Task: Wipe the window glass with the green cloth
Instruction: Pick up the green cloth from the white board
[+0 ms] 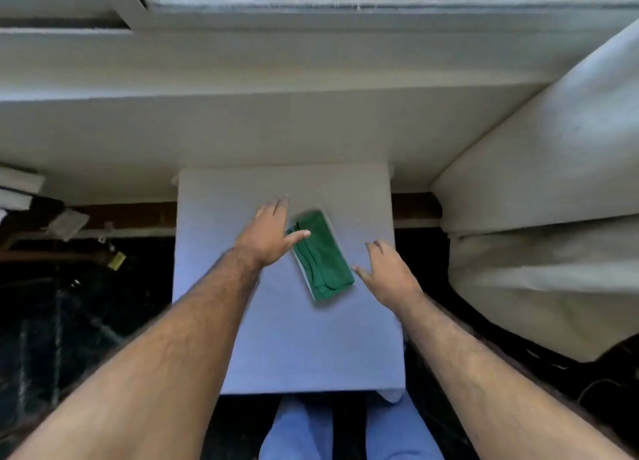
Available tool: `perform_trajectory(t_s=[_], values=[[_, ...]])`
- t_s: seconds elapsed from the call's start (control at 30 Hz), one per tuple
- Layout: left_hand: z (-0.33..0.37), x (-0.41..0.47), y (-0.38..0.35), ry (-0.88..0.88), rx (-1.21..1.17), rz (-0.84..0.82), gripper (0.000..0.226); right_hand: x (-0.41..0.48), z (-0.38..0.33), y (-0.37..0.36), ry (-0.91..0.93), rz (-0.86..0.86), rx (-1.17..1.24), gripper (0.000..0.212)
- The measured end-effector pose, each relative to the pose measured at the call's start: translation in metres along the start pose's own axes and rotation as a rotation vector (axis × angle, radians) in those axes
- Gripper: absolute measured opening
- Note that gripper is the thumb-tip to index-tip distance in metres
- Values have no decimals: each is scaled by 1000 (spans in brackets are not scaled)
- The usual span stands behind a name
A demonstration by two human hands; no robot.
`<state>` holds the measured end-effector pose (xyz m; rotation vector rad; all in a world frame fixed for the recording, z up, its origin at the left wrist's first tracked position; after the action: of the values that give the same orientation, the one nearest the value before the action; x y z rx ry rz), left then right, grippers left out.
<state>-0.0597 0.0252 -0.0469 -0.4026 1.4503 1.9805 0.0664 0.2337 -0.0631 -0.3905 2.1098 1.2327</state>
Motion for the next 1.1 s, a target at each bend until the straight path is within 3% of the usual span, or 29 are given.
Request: perform_trajectory(t_s=[0.27, 0.43, 0.6, 0.83, 0.93, 1.1], values=[[-20, 72, -70, 91, 40, -56, 61, 52, 23, -81, -96, -20, 77, 38], [-29, 90, -94, 125, 105, -34, 51, 64, 38, -107, -260, 30, 72, 39], [-34, 101, -101, 167, 130, 21, 44, 72, 42, -113, -311, 62, 119, 34], [-34, 92, -97, 257, -149, 50, 37, 64, 42, -99, -291, 130, 432, 9], [-35, 77, -83, 291, -322, 77, 38, 54, 33, -80, -197, 142, 588, 19], [-30, 48, -45, 282, -551, 116, 28, 40, 35, -47, -256, 175, 868, 25]])
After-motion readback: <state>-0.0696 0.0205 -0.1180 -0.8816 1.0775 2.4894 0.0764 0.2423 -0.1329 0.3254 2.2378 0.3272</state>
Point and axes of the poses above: each hand's wrist, its own x-axis towards the middle knuckle, its own y-axis out of the back of the hand, z = x × y, the point moved 8 cm from there along x, towards the middle knuckle
